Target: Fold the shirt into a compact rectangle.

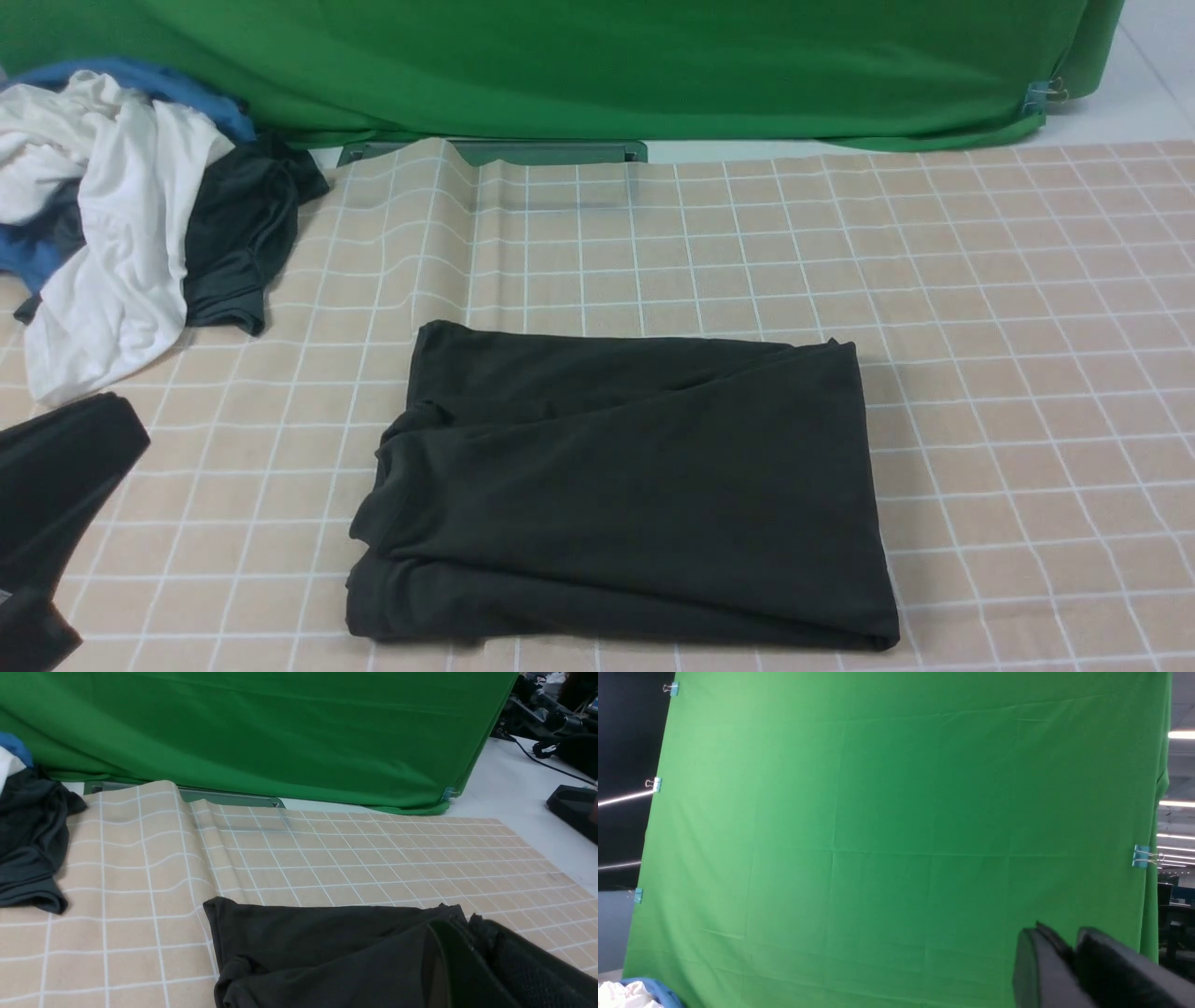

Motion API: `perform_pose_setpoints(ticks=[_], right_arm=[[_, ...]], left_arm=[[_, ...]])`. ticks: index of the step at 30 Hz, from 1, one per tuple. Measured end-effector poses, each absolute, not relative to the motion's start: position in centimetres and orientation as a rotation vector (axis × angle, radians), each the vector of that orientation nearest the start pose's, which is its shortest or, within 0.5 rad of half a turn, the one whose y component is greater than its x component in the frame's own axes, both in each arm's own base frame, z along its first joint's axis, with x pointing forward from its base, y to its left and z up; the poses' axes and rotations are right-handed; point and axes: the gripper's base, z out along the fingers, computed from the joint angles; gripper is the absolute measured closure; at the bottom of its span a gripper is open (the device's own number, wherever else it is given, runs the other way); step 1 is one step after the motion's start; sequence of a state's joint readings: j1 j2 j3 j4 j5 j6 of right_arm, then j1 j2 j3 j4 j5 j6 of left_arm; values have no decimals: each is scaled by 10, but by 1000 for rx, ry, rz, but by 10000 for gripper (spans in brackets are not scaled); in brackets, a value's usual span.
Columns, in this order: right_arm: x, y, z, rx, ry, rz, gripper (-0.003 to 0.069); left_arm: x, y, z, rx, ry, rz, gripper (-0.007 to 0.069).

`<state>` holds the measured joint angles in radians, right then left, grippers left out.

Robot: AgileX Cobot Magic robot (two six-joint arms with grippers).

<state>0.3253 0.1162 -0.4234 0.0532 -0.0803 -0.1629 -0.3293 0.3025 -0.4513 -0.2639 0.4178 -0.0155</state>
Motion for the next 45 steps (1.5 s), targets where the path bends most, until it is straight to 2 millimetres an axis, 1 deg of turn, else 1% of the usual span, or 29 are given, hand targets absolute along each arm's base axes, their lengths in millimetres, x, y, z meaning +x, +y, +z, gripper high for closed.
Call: perform_pose_setpoints(ticks=[6,13,17,20,22,25,27,32,34,38,45], right_arm=[[27,9,352,-233,1073,192,514],[27,9,352,-233,1073,192,491],[27,9,352,-233,1073,191,480],[27,9,352,-233,1073,191,475],[27,9,352,-233,1073,191,472],[27,9,352,-233,1073,191,463],[27,9,352,-233,1073,192,462],[27,9,352,-233,1073,192,458],[27,9,352,-233,1073,192,451],[27,9,352,-233,1073,192,442],[27,9,352,-232,1073,193,441]], left_arm=[[63,-32,309,142,1762,-521,606],[63,-32,309,149,1759,-514,606],[64,-30,310,226,1718,-422,606],[63,-26,305,252,1657,-333,606],[60,-21,297,231,1606,-268,606],[55,-12,272,142,1547,-164,606],[54,-7,255,85,1540,-105,606],[56,-1,210,5,1590,-18,606],[57,-1,200,-3,1621,-8,606],[56,-1,192,4,1701,-7,606],[56,-1,190,7,1718,-6,606]])
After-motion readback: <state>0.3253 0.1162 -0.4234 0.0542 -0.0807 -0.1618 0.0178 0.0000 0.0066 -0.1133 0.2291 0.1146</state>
